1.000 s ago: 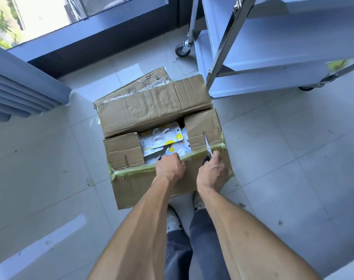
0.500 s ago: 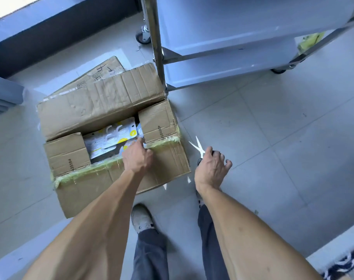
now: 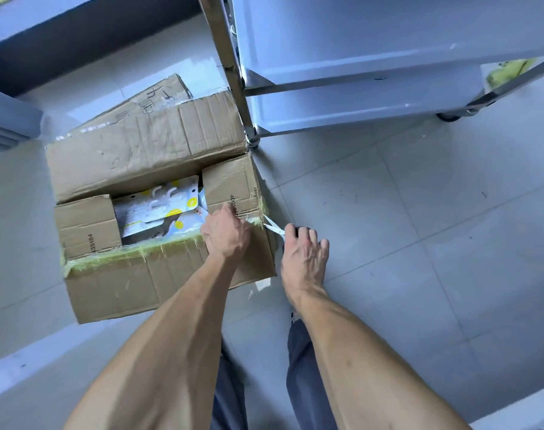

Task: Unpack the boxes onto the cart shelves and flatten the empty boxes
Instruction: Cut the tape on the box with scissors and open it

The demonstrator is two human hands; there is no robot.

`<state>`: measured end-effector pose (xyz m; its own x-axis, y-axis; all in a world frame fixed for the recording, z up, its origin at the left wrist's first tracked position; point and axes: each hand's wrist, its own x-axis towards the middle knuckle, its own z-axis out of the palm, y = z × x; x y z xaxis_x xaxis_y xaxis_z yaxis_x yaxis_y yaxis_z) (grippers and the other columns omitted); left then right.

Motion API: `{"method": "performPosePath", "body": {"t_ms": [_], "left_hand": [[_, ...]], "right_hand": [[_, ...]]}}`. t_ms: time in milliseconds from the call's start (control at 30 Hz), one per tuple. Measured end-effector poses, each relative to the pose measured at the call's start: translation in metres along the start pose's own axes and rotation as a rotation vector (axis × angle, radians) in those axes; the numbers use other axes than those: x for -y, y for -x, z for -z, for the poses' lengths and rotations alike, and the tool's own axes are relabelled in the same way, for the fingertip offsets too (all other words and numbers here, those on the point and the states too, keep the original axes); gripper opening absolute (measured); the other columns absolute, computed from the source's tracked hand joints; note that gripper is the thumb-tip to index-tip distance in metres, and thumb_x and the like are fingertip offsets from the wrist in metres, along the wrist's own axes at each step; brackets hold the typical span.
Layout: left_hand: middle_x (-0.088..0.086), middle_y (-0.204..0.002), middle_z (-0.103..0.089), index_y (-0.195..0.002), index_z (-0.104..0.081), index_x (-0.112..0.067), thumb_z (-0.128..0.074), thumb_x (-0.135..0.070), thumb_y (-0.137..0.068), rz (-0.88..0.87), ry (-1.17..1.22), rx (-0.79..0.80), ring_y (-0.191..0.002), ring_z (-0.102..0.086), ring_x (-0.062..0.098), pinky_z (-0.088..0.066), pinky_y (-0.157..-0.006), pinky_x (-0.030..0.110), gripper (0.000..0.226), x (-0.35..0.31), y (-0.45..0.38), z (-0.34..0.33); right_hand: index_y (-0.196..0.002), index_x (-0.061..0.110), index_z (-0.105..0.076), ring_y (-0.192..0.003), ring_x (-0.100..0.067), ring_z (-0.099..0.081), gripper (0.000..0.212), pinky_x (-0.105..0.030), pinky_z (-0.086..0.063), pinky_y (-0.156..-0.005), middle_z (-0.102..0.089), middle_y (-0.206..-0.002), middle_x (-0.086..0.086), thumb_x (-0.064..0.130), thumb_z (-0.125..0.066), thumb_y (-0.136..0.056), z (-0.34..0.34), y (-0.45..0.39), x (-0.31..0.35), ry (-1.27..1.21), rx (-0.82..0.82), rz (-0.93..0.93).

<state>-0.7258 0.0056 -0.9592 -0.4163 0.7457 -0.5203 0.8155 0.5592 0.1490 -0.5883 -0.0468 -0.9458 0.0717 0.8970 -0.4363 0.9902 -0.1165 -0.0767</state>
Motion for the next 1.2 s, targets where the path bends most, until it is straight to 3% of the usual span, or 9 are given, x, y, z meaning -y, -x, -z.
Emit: {"method": "performPosePath", "body": {"t_ms": [167, 333, 533, 767, 900, 967, 1067, 1200], "left_hand": [[0.016, -0.101, -0.068, -0.104, -0.061, -0.012, -0.054, -0.019, -0.088, 0.017, -0.009, -0.013, -0.101, -0.06, 0.036, -0.05, -0.087, 0.042, 0.019, -0.004, 0.003, 0.002], [0.014, -0.107, -0.066, -0.107, -0.058, -0.013, -0.053, -0.022, -0.089, 0.019, -0.013, 0.0, -0.106, -0.056, 0.034, -0.044, -0.089, 0.042, 0.021, -0.004, 0.007, 0.005], [0.014, -0.107, -0.065, -0.107, -0.058, -0.012, -0.052, -0.018, -0.087, 0.061, 0.046, 0.003, -0.106, -0.054, 0.033, -0.041, -0.09, 0.042, 0.021, -0.007, 0.008, 0.006], [0.014, -0.11, -0.063, -0.111, -0.058, -0.012, -0.058, -0.022, -0.089, 0.032, 0.047, -0.02, -0.109, -0.052, 0.033, -0.038, -0.092, 0.041, 0.024, -0.004, 0.011, 0.004], [0.013, -0.11, -0.065, -0.114, -0.059, -0.012, -0.056, -0.018, -0.088, 0.055, 0.07, -0.027, -0.109, -0.053, 0.032, -0.038, -0.094, 0.041, 0.026, -0.006, 0.012, 0.007], [0.013, -0.11, -0.065, -0.114, -0.059, -0.013, -0.054, -0.017, -0.088, 0.054, 0.071, -0.023, -0.108, -0.053, 0.032, -0.038, -0.094, 0.041, 0.027, -0.006, 0.013, 0.009], [0.011, -0.107, -0.066, -0.115, -0.058, -0.015, -0.054, -0.017, -0.087, 0.031, 0.056, -0.018, -0.108, -0.054, 0.031, -0.035, -0.099, 0.041, 0.028, -0.004, 0.016, 0.015], [0.006, -0.124, -0.059, -0.13, -0.054, -0.02, -0.055, -0.015, -0.085, 0.027, 0.073, -0.047, -0.12, -0.046, 0.026, -0.026, -0.108, 0.04, 0.046, 0.009, 0.02, 0.022]], "right_hand": [[-0.11, 0.022, -0.05, -0.096, -0.023, -0.051, 0.029, -0.037, -0.031, -0.079, -0.058, -0.1, -0.001, 0.002, -0.038, -0.093, 0.008, -0.001, -0.004, 0.033, -0.043, 0.019], [-0.109, 0.022, -0.05, -0.096, -0.022, -0.049, 0.022, -0.036, -0.028, -0.079, -0.057, -0.098, -0.001, 0.008, -0.047, -0.092, 0.006, 0.007, -0.009, 0.053, -0.083, -0.045], [-0.118, 0.019, -0.048, -0.097, -0.024, -0.048, 0.038, -0.038, -0.031, -0.081, -0.055, -0.101, -0.005, -0.002, -0.043, -0.087, 0.008, -0.011, 0.012, 0.065, -0.064, 0.028], [-0.112, 0.019, -0.052, -0.095, -0.024, -0.058, 0.028, -0.038, -0.035, -0.086, -0.063, -0.098, -0.006, 0.0, -0.043, -0.094, 0.005, -0.021, 0.026, -0.011, 0.033, -0.038], [-0.095, 0.017, -0.051, -0.085, -0.027, -0.066, 0.024, -0.033, -0.04, -0.073, -0.067, -0.087, -0.008, -0.004, -0.041, -0.092, 0.009, -0.02, 0.024, -0.025, 0.039, -0.016], [-0.095, 0.018, -0.05, -0.082, -0.026, -0.064, 0.023, -0.035, -0.038, -0.077, -0.066, -0.085, -0.006, -0.004, -0.042, -0.092, 0.01, -0.018, 0.022, -0.023, 0.033, -0.009], [-0.103, 0.019, -0.052, -0.081, -0.023, -0.058, 0.024, -0.038, -0.032, -0.082, -0.063, -0.087, -0.004, -0.002, -0.047, -0.093, 0.01, -0.012, 0.02, -0.038, -0.017, -0.079], [-0.111, 0.018, -0.052, -0.088, -0.024, -0.057, 0.027, -0.036, -0.031, -0.081, -0.064, -0.091, -0.004, 0.0, -0.052, -0.092, 0.019, -0.008, 0.023, -0.166, -0.08, -0.264]]}}
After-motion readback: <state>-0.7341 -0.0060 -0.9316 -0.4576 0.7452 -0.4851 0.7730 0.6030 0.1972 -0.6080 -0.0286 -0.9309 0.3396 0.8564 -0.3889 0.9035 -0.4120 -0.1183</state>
